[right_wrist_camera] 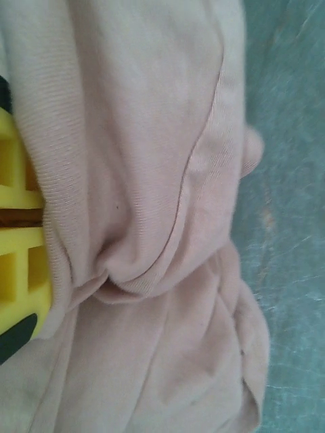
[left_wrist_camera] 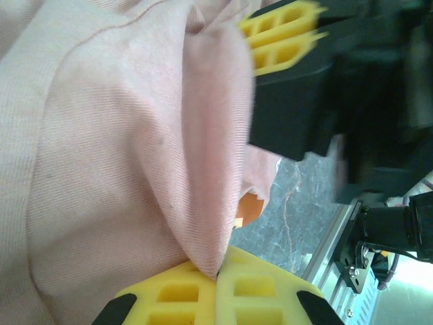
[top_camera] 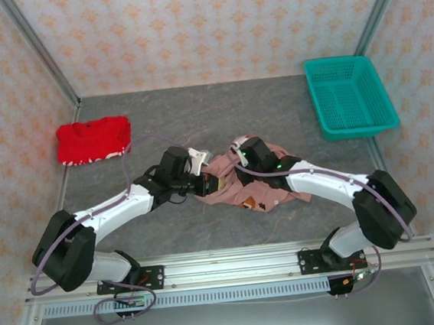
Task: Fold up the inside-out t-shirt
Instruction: Adjust the T-shirt at the center of the table.
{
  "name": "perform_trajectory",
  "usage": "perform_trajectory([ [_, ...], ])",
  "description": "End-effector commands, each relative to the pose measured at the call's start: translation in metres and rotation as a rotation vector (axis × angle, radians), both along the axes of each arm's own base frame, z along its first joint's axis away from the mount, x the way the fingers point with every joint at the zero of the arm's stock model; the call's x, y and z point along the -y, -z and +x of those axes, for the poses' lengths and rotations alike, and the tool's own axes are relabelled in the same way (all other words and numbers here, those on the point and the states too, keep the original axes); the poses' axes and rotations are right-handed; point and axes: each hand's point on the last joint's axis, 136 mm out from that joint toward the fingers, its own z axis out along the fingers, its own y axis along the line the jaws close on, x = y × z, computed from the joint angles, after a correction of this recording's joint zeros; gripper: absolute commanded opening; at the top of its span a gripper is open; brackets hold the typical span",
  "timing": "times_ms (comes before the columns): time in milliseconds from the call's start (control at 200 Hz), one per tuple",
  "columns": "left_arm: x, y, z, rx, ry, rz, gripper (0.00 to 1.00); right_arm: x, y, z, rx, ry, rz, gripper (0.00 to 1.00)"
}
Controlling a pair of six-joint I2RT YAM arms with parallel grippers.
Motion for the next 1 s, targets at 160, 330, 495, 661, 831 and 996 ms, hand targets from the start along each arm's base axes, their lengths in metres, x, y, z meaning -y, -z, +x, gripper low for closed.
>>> perform_trajectory([
  [160, -0.016, -0.011, 0.014, 0.057, -0.087, 0.045, 0.00, 0.008, -0.021, -0.034, -0.146, -0.055, 0.071, 0.06],
  [330, -0.040, -0.017, 0.028, 0.086, -0.234, 0.090, 0.00, 0.021, -0.041, -0.061, -0.226, -0.084, 0.126, 0.02],
  [495, -0.057, -0.024, 0.036, 0.111, -0.328, 0.123, 0.00, 0.026, -0.069, -0.087, -0.257, -0.138, 0.235, 0.02],
  [661, -0.065, -0.017, 0.038, 0.111, -0.360, 0.169, 0.00, 0.026, -0.091, -0.098, -0.231, -0.177, 0.310, 0.02],
  [831, -0.062, 0.014, 0.030, 0.059, -0.307, 0.239, 0.03, 0.020, -0.076, -0.104, -0.302, -0.172, 0.363, 0.03],
  [996, -0.041, 0.013, 0.014, 0.098, -0.207, 0.226, 0.26, 0.025, -0.029, -0.104, -0.443, -0.091, 0.284, 0.04],
])
